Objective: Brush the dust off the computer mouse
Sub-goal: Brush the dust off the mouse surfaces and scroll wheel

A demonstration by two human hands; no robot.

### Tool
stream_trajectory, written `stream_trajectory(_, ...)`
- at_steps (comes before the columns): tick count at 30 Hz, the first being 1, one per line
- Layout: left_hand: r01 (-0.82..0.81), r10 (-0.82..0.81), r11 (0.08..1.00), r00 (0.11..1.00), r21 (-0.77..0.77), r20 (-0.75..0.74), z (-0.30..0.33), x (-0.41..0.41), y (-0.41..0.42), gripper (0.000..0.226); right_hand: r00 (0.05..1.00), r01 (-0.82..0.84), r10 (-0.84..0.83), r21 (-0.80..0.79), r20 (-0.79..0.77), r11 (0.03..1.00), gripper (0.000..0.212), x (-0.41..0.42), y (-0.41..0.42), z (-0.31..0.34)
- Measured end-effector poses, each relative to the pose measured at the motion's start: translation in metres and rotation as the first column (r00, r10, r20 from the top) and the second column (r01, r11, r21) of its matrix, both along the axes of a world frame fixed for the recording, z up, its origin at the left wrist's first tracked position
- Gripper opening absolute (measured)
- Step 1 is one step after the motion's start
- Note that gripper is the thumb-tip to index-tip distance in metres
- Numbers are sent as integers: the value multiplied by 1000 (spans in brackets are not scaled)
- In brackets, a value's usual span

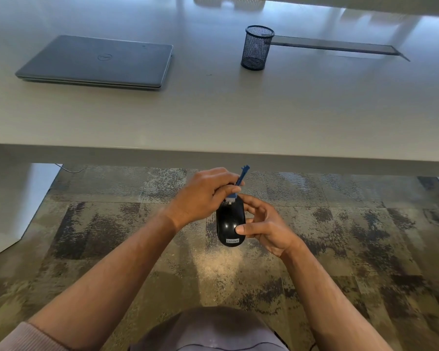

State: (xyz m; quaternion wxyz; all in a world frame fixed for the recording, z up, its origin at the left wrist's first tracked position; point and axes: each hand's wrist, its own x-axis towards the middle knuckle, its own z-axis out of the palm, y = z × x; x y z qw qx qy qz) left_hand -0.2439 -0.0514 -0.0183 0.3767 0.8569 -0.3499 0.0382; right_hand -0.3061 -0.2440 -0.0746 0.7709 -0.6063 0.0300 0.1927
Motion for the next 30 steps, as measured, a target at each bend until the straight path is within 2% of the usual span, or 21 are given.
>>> stream_trajectory(7, -46, 48, 996, 999, 71, -25, -7, 10, 10, 19, 1000, 4, -4, -12, 5, 1000, 80, -3, -5, -3)
stream_trajectory(11, -79, 79, 996, 997, 31, -5, -2, 9, 10, 20, 1000, 4, -4, 2, -4, 1000, 80, -2, -4, -3)
stream_trajectory(14, -28, 28, 1000, 999, -13, 15, 4, 4, 4, 18, 1000, 5, -5, 11, -6, 1000, 81, -1, -3, -3)
stream_trajectory(17, 27, -28, 999, 999, 18, 30, 3, -1, -1, 17, 1000, 5, -5, 15, -7, 1000, 81, 0, -2, -3)
stream_trajectory(24, 4, -8, 996, 999, 84, 48, -6, 7, 9, 18, 1000, 9, -9, 5, -2, 1000, 78, -2, -5, -6)
stream_trajectory(30, -26, 26, 1000, 998, -11, 51, 3, 7, 7, 17, 1000, 12, -12, -4, -5, 1000, 81, -2, -3, -4)
